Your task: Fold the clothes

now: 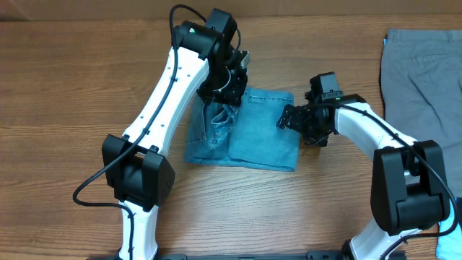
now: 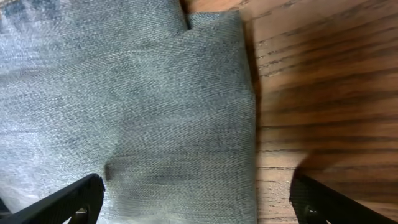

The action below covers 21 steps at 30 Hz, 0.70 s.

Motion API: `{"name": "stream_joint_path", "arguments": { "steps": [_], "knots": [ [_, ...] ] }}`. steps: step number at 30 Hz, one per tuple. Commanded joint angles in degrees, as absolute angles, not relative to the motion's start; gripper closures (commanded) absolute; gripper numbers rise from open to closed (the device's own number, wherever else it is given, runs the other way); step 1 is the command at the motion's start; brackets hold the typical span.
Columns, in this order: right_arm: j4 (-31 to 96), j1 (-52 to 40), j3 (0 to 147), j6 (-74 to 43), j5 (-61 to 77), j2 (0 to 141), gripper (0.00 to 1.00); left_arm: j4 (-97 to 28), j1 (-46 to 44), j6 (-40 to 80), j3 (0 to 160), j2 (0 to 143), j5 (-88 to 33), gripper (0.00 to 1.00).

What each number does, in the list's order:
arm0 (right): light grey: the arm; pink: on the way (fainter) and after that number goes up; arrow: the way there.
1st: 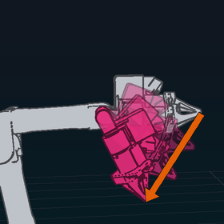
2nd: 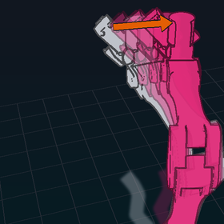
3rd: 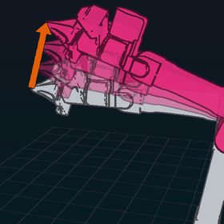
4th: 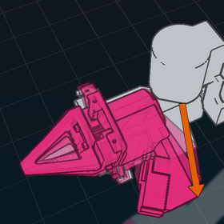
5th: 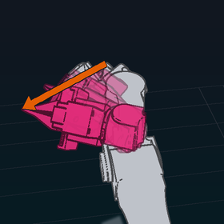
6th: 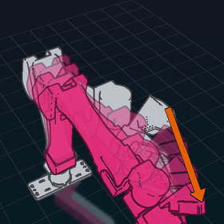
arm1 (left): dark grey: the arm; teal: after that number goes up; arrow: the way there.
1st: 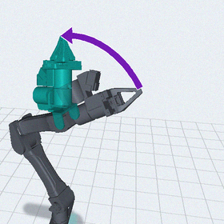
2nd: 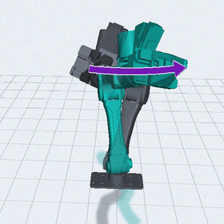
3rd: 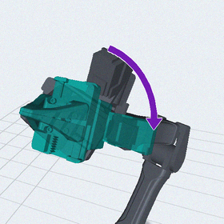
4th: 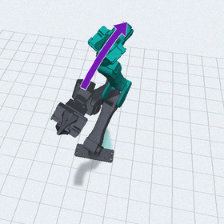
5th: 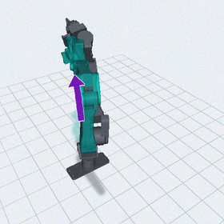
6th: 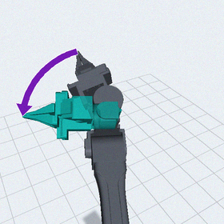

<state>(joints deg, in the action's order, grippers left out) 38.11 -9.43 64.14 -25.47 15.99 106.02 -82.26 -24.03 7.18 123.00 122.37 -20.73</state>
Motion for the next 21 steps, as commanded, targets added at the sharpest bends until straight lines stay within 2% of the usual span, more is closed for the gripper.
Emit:
{"name": "stream_joint_path", "arguments": {
  "steps": [1,5,11,21],
  "knots": [
    [38.3,-8.4,63.8,-25.2,16.4,107.2,0.0,-80.4,-24.7,8.3,123.8,121.2,-28.0,0.96],
    [38.2,-8.4,63.8,-25.2,16.6,109.4,0.0,-77.0,-25.9,5.9,123.8,121.2,-35.3,0.96],
    [36.5,-8.2,63.8,-25.2,20.3,114.4,0.0,-75.9,-28.9,1.7,123.8,121.2,-35.3,0.96],
    [37.5,-6.7,65.4,-23.4,25.7,115.4,0.0,-71.0,-32.1,1.9,123.8,121.5,-33.7,0.96]
  ]
}}
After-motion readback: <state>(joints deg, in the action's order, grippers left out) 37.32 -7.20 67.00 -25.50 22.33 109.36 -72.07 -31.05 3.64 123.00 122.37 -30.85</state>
